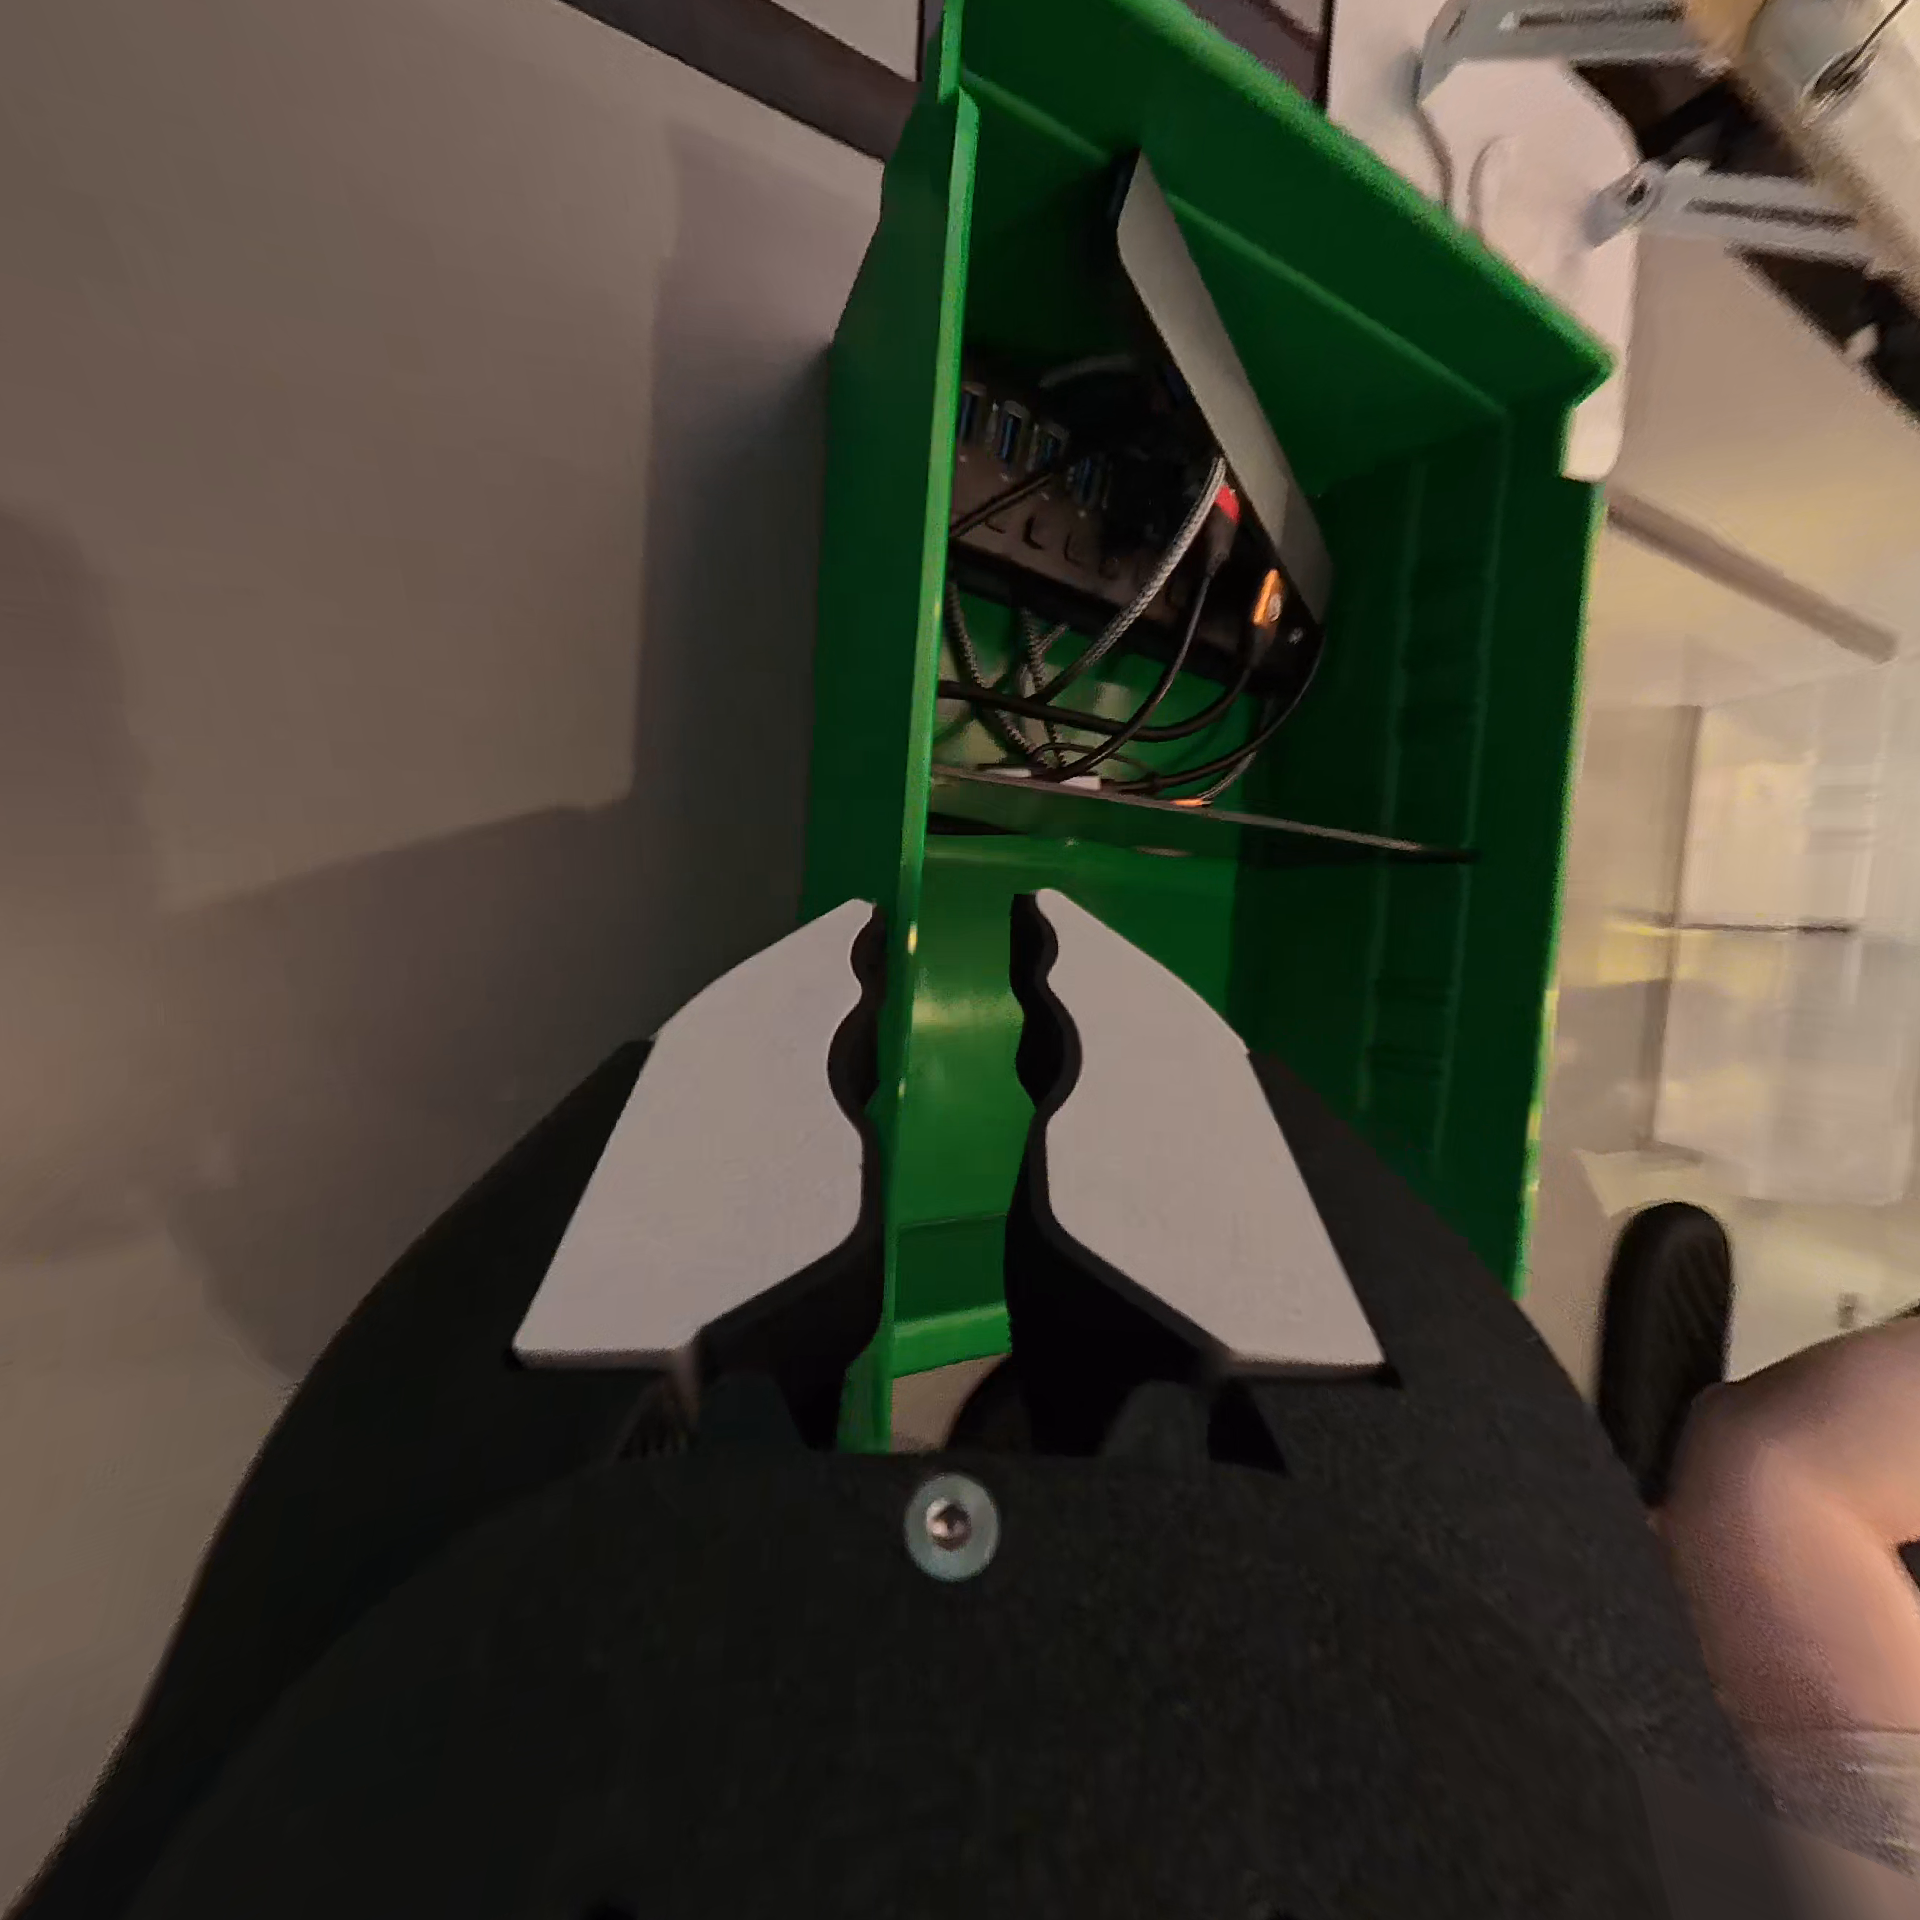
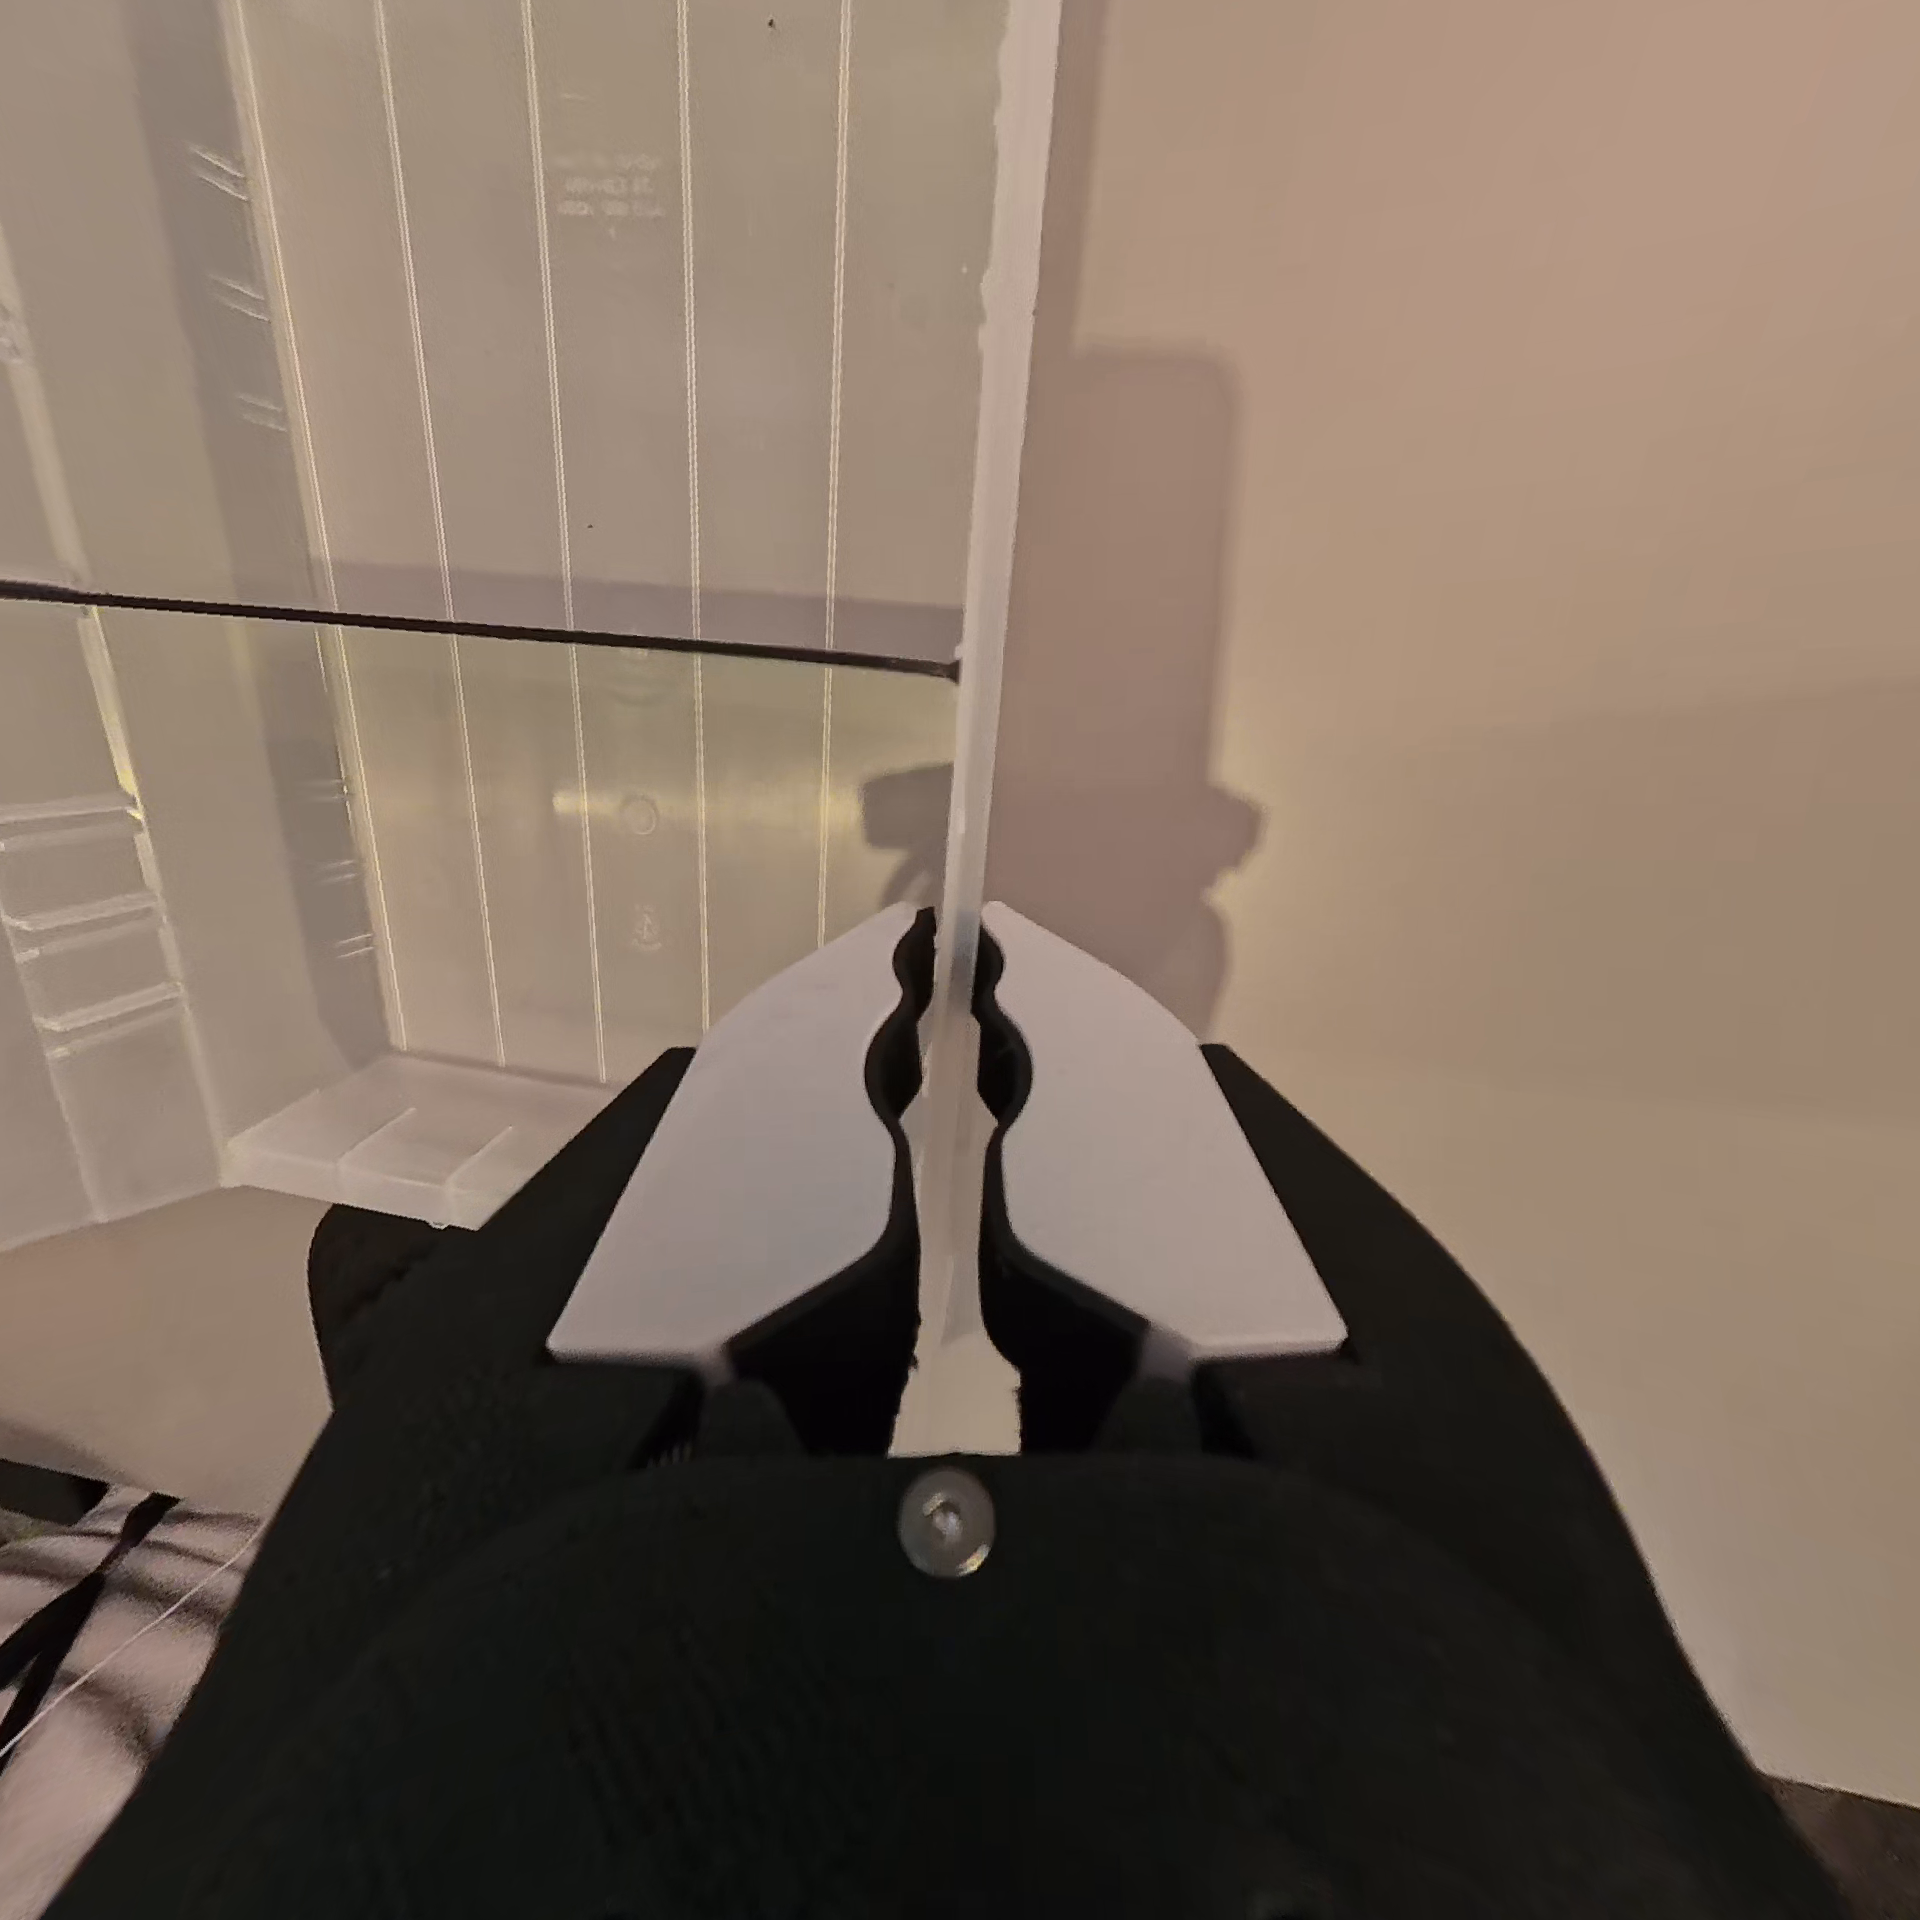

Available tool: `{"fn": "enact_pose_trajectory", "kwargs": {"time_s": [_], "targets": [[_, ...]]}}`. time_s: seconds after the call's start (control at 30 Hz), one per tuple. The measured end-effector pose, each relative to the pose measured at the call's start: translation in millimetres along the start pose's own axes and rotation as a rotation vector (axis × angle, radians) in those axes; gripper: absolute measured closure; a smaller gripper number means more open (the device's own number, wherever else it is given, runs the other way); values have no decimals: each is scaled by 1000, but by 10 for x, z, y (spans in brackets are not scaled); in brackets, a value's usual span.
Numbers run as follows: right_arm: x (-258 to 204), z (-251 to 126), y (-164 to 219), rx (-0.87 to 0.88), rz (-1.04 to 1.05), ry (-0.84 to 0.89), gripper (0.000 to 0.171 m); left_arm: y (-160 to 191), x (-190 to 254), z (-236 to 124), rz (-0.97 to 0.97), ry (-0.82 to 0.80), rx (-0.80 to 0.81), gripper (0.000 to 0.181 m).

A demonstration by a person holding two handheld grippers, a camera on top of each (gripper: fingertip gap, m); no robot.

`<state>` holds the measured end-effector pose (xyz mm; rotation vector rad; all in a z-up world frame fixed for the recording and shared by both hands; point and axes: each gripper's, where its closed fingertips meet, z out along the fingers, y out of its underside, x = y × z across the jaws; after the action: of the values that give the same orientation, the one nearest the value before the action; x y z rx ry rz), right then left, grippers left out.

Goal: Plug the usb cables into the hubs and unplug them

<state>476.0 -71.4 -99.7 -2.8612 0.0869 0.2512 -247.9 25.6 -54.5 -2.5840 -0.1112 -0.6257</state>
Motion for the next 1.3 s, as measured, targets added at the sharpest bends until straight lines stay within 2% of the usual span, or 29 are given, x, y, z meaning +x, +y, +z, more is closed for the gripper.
{"fn": "enact_pose_trajectory", "kwargs": {"time_s": [0.17, 0.23, 0.33, 0.4, 0.5, 0.7, 1.03, 1.3], "targets": [[-29, 19, -39, 5, -5, -18, 165, 94, 29, 139, 112, -82, -102, 146], [-30, 19, -37, 7, -6, -19, 165, 177, -23, 224, 129, -127, -172, 146], [-32, 20, -36, 11, -9, -20, 164, 271, -140, 321, 113, -192, -243, 158], [-33, 21, -37, 13, -7, -24, 164, 252, -221, 315, 79, -217, -225, 175], [-34, 22, -36, 14, -5, -31, 164, 212, -217, 321, -16, -124, -170, 170], [-36, 24, -34, 17, -9, -40, 164, 30, -401, 261, -125, -59, -10, 167], [-54, 25, 2, -3, -19, -26, 164, 77, -807, -14, -226, -115, 103, 168], [-54, 5, 96, -13, 9, -80, 164, 116, -829, -50, -235, -109, 97, 167]]}}
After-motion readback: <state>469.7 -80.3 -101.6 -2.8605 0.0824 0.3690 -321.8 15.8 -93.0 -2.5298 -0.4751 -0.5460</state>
